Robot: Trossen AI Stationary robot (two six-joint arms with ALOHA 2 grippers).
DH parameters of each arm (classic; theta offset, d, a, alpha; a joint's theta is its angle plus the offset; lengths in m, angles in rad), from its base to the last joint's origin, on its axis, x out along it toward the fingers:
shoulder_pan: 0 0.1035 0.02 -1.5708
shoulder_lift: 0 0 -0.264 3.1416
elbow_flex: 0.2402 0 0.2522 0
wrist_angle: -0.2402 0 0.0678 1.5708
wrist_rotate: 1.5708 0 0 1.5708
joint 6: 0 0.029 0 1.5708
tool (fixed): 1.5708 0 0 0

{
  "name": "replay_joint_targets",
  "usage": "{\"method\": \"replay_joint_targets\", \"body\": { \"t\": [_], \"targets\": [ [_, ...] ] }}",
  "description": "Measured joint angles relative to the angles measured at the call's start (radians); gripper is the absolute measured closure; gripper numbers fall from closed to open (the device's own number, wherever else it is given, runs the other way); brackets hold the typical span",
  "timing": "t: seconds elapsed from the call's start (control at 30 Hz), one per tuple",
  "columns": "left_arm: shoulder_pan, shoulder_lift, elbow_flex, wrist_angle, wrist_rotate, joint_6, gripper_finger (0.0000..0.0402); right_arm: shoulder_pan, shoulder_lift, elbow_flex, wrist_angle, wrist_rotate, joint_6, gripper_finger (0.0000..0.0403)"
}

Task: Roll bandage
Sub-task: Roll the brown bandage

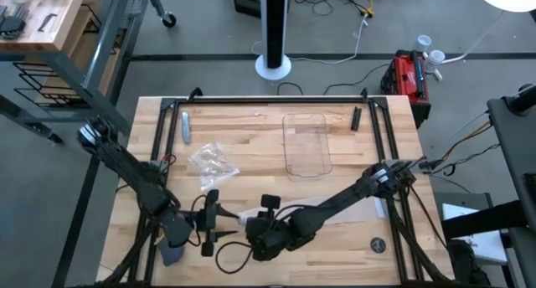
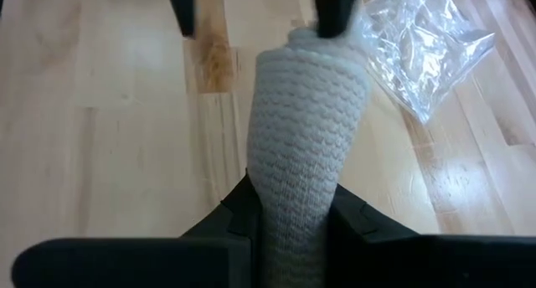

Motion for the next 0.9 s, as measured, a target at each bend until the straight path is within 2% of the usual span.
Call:
{"method": "replay_joint_targets", "body": {
  "t": [0.2,0.43,0.6,0.77,0.9],
  "targets": [
    [0.003,0.022,-0.001,0.006,-0.085,0.011,0.0165,0.003,0.0,-0.001,0.01,-0.004,0.004,0.034],
    [0.004,0.021,-0.003,0.019,-0.105,0.029,0.016,0.009,0.0,0.0,0.018,-0.006,0.004,0.034],
    [0.018,0.036,-0.003,0.055,0.02,0.022,0.0173,0.01,0.0,0.0,0.027,-0.006,0.003,0.034],
    [0.049,0.077,-0.003,0.086,0.067,0.022,0.019,0.013,0.0,0.0,0.046,-0.034,-0.012,0.034],
    [0.059,0.096,-0.003,0.192,0.129,0.112,0.0212,0.015,0.001,0.0,0.051,-0.057,-0.016,0.034]
  ]
}}
